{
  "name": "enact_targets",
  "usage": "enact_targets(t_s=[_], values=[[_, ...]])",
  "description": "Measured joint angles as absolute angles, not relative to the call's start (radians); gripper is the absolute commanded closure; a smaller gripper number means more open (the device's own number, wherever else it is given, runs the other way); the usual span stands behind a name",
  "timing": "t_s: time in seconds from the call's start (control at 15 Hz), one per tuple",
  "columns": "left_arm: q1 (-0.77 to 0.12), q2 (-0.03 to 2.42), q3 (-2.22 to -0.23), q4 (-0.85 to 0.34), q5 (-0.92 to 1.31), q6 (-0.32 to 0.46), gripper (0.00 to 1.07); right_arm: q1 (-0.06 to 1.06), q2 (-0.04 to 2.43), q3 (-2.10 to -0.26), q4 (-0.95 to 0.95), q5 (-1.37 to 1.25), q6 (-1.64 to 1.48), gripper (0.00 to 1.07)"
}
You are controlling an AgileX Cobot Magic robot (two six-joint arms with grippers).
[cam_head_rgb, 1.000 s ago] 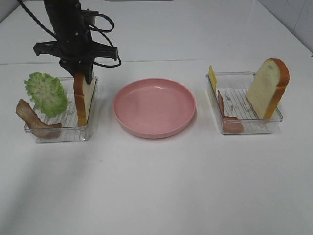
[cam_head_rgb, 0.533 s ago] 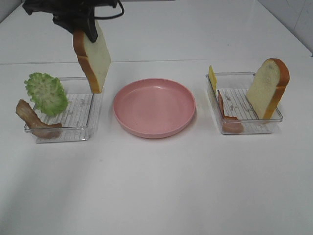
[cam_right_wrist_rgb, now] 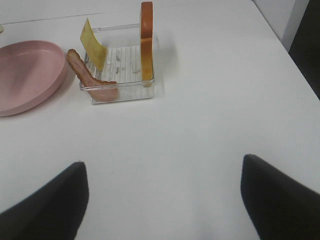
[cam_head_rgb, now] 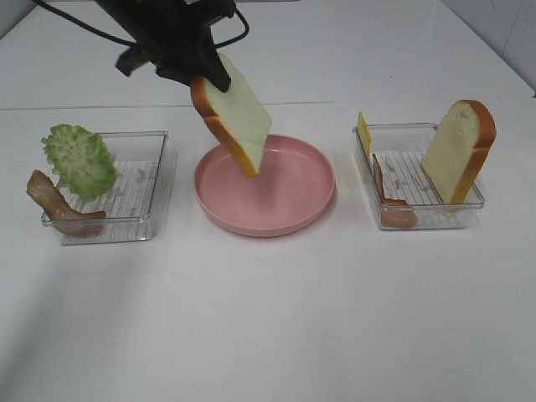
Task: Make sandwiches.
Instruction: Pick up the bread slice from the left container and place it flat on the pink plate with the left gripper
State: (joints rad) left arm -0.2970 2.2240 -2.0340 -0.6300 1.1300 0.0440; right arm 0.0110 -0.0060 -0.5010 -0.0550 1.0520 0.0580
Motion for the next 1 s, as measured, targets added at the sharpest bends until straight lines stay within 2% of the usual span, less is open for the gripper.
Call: enact_targets(t_s=[0.2,0.4,0.67,0.87,1.0], values=[[-0.297,2.334,-2.034,-0.826,1.054,0.133,1.07,0.011,-0.006,-0.501,-0.055,1.052,0.058,0.29],[-0.297,2.407,-2.034,-0.92,1.013,0.147,1.07,0.011,-0.006,-0.501,-0.055,1.052,0.058,0.29],[-0.297,2.487,-2.034,-0.979,0.964,0.15,1.07,0.011,-0.006,-0.501,-0.055,1.052,0.058,0.29],[-0.304,2.487,-2.034,-0.981,0.963,0.15,1.07,0.011,-0.006,-0.501,-0.055,1.052,0.058,0.29],[-0.304,2.487,-2.034,-0.981,0.966,0.15,0.99,0.011,-0.006,-0.501,-0.055,1.052,0.058,0.29]])
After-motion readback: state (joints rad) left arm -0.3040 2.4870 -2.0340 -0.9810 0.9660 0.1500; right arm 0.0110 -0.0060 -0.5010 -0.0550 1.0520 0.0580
